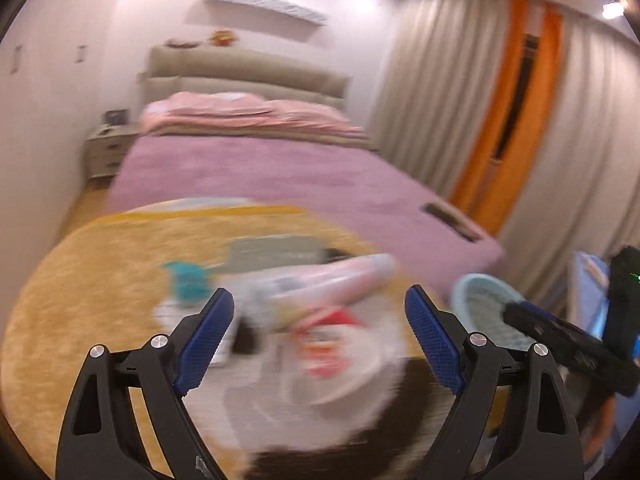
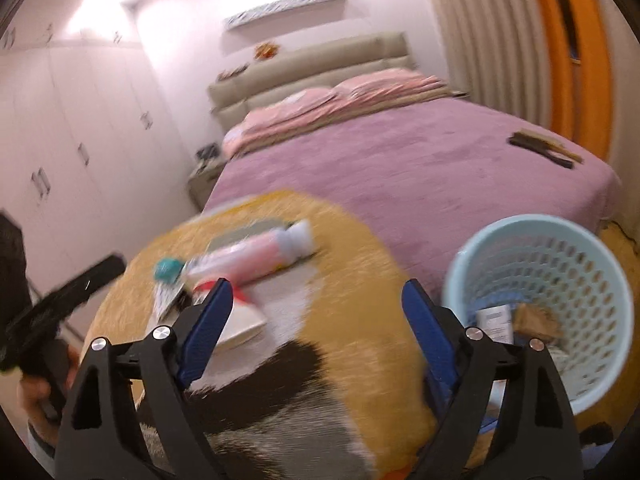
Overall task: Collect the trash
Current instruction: 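Grasp the teal wrapped packet with the left tool while the right tool grasps the panda paper cup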
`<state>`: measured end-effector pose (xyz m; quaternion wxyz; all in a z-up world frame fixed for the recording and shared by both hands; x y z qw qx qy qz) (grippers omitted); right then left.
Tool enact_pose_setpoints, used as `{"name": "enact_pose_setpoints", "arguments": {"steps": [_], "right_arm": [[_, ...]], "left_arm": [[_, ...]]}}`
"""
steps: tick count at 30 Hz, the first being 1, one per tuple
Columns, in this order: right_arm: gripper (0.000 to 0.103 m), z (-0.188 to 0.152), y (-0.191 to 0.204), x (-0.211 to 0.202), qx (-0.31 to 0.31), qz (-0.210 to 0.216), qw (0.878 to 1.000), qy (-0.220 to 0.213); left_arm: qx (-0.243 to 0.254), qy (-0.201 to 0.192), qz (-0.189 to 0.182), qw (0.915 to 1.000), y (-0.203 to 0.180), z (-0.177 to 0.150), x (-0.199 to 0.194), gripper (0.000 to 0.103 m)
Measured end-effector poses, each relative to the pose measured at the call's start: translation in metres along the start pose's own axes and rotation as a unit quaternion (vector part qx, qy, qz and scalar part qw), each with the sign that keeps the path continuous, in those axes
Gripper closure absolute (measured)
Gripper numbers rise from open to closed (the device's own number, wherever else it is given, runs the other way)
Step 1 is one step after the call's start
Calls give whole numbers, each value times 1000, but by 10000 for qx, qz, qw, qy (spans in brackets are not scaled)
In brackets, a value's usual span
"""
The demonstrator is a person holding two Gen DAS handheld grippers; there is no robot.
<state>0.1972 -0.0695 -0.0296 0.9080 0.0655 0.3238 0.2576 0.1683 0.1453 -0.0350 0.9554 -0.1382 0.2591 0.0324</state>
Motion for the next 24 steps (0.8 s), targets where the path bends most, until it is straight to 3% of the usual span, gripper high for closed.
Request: {"name": "enact_pose_setpoints", "arguments": {"steps": [6, 11, 17, 24], "right_arm": [[21, -16, 50, 47, -357, 277, 9980, 433], [21, -23, 76, 79, -628, 351, 9954, 640], [21, -29, 74, 100, -596, 394, 9938, 849], [21, -37, 78, 112, -729, 427, 9897, 1152]], "left_arm": [[-553, 501, 481, 9960, 70, 2, 23, 18], [-1070, 957, 395, 9889, 96, 1, 57, 18], [-581, 944, 1022, 9886, 97, 1, 82, 22], [-527, 1031, 1142, 9867, 107, -9, 96, 55]]}}
Point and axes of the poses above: each gripper's, at about its wrist camera, not at the fingertips, and x roughly the way its jaws point, y to its left, z to its top, the point moved 7 cm from there along x, roughly the way its jaws point, and after that the axes turned 1 degree about -y, right-handed, at the moved point
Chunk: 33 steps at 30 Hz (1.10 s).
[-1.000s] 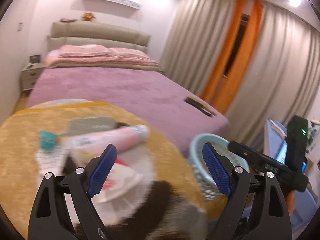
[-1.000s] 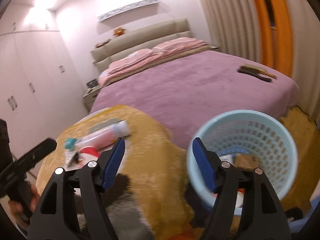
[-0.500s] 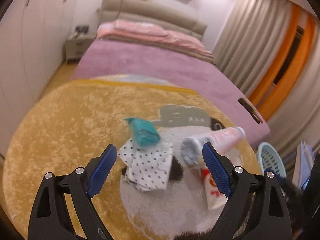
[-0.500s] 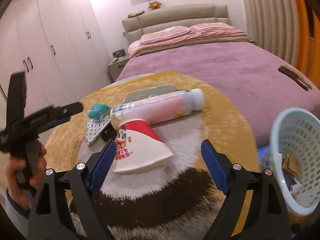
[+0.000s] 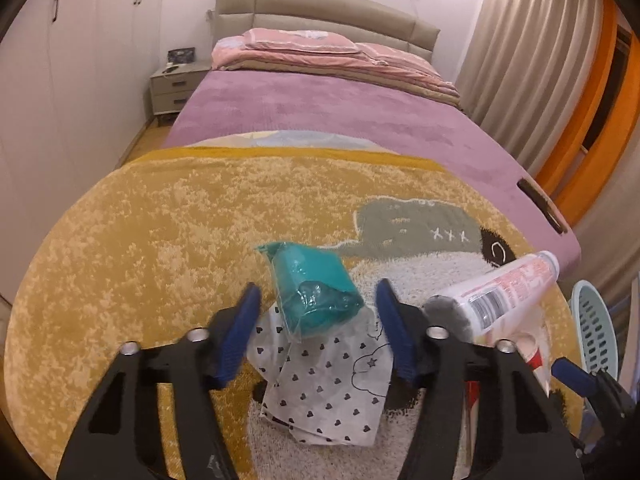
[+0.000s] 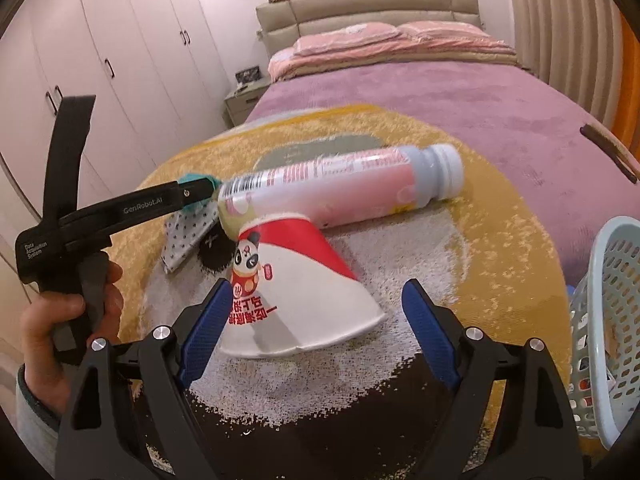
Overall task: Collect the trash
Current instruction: 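Grasp the teal wrapped packet with the left tool while the right tool grasps the panda paper cup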
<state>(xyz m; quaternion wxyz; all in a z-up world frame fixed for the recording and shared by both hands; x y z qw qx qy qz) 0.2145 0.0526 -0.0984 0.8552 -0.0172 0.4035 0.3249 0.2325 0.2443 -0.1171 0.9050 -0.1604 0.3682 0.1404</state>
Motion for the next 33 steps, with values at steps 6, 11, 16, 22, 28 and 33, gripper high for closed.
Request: {"name": "enact_pose_setpoints", "arguments": {"steps": [6, 11, 16, 22, 28, 33], "right_arm": [[20, -1, 2, 12, -18, 17, 9998, 215], [18, -1, 9, 19, -87, 17, 9994, 338], [36, -3, 22, 21, -357, -42, 9989, 301], [73, -8, 38, 14, -715, -107, 9973, 109], [73, -6, 42, -9, -795, -74, 9960, -397], [73, -8, 34, -28, -623, -147, 9966, -523]], "left_arm": [[-221, -217, -336, 9990, 10, -3, -3, 67], [-139, -495, -246, 9984, 13, 1, -14, 69], [5, -631, -263, 9977, 7, 1, -22, 69], [316, -777, -83, 9964, -4, 0, -30, 69], [380, -1002, -298, 9938, -14, 3, -41, 69], [559, -1267, -525, 9890, -34, 8, -64, 69]]}}
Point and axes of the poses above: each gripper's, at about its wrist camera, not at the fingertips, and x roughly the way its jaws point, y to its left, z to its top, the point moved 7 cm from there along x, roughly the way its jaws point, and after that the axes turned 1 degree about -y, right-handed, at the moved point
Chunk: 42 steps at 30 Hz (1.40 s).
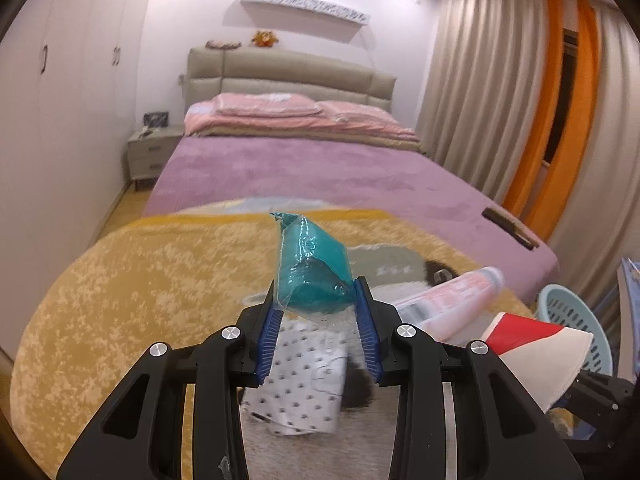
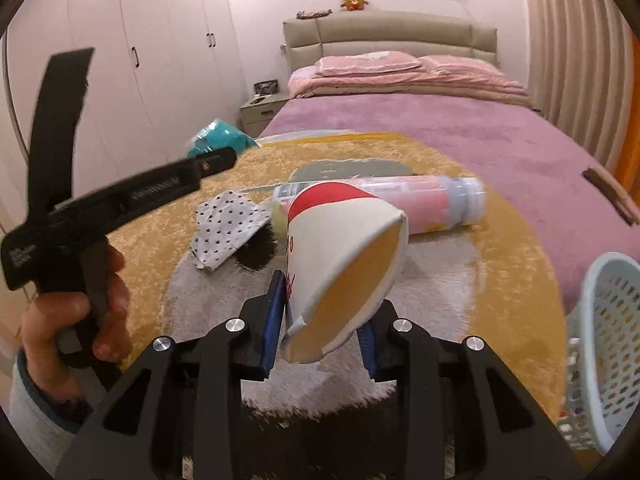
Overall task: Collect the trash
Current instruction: 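Grasp the teal wrapped packet with the left tool while the right tool grasps the panda paper cup, then carry the teal packet and paper cup over the blue basket and open both tools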
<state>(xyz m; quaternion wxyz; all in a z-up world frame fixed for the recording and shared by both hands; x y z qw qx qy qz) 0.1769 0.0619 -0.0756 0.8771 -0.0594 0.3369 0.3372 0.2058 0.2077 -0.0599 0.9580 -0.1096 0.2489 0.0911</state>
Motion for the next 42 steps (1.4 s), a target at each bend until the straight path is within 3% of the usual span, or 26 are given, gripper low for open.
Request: {"name": "enact_pose_setpoints", "arguments": {"steps": [6, 12, 22, 31, 42], "right_arm": [[73, 13, -23, -42, 92, -358, 9989, -301], [73, 28, -73, -93, 419, -954, 9922, -678], [73, 13, -177, -152, 1368, -1672, 9730, -813], [73, -16, -256, -166, 2055, -2099, 9539, -615], [73, -50, -321, -153, 2587, -2321, 9373, -248]], "left_arm": [[199, -138, -554, 9982, -47, 6, -25, 69], [507, -185, -1008, 9934, -103, 14, -40, 69], [1104, -53, -1809, 9773, -219, 7, -37, 69], [1366, 516, -2344, 9611, -299, -20, 3, 69], [1582, 984, -2469, 9510, -351, -48, 34, 69]]}}
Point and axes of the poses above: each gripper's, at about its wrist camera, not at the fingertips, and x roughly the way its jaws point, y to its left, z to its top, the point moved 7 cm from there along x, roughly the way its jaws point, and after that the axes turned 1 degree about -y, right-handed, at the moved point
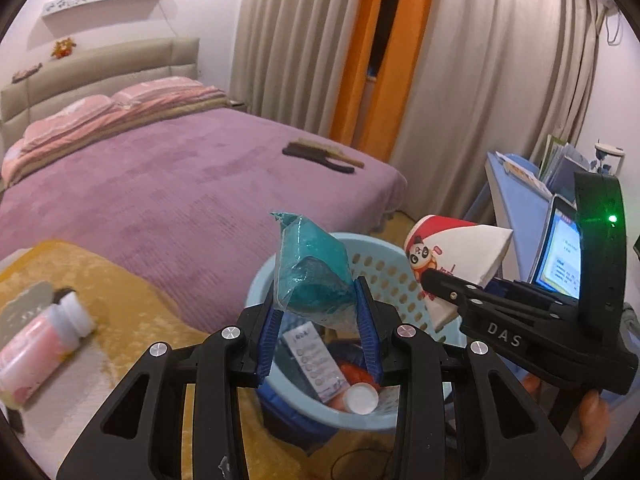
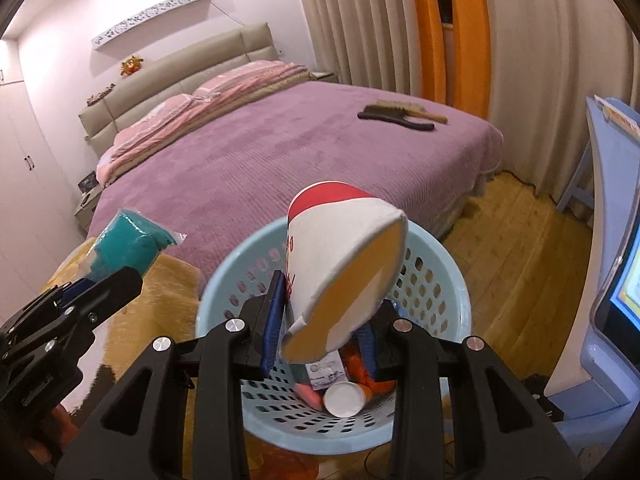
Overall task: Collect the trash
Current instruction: 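Carry the teal packet and paper cup over the blue basket and open both tools, then move the left tool back to the rug and grasp the white polka-dot napkin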
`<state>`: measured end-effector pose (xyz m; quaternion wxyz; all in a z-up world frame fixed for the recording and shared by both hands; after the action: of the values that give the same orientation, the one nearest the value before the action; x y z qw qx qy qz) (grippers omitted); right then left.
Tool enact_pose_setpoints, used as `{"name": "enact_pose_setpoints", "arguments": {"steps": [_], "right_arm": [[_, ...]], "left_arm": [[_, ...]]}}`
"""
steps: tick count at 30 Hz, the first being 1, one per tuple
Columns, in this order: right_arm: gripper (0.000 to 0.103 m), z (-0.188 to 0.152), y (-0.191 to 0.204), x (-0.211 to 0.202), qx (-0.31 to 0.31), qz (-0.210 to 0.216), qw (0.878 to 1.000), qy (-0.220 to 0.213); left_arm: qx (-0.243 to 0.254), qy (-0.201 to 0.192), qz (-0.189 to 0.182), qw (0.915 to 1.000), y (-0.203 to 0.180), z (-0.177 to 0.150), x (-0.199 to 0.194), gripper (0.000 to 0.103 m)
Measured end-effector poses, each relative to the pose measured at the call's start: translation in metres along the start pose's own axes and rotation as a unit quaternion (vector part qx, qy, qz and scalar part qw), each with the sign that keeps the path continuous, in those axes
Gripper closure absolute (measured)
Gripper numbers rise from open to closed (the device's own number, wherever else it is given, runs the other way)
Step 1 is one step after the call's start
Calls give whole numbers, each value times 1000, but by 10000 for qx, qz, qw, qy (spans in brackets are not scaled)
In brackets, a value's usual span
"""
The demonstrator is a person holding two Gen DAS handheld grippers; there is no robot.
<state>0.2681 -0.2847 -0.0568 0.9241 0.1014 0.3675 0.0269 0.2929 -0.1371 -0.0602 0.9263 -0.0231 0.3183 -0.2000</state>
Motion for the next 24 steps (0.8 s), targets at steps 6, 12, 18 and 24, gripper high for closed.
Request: {"name": "enact_pose_setpoints", "arguments": {"steps": [6, 12, 18, 24], "right_arm": [[73, -10, -13, 27, 104, -80, 9995, 302], [72, -18, -17, 38, 145, -137, 9988, 455], [72, -18, -18, 45, 163, -149, 9982, 554], [37, -17, -22, 42, 268, -76, 9984, 494]], "left_arm": [[207, 176, 151, 9995, -10, -9, 20, 69], [196, 297, 117, 9993, -10, -12, 30, 68], [-53, 260, -48, 9996, -9, -9, 34, 41], [-212, 25, -158, 9996, -6, -6, 17, 22]]}}
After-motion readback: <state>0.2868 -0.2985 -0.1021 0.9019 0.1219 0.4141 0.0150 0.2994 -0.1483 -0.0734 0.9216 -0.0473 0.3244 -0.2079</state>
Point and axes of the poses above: each gripper's, at about its wrist camera, not at the fingertips, and x roughly the way its jaws point, y to its left, z to its top, the point moved 7 cm from there along x, roughly the way its jaws point, and after that the axes turned 1 degree about -y, right-handed, at the moved point
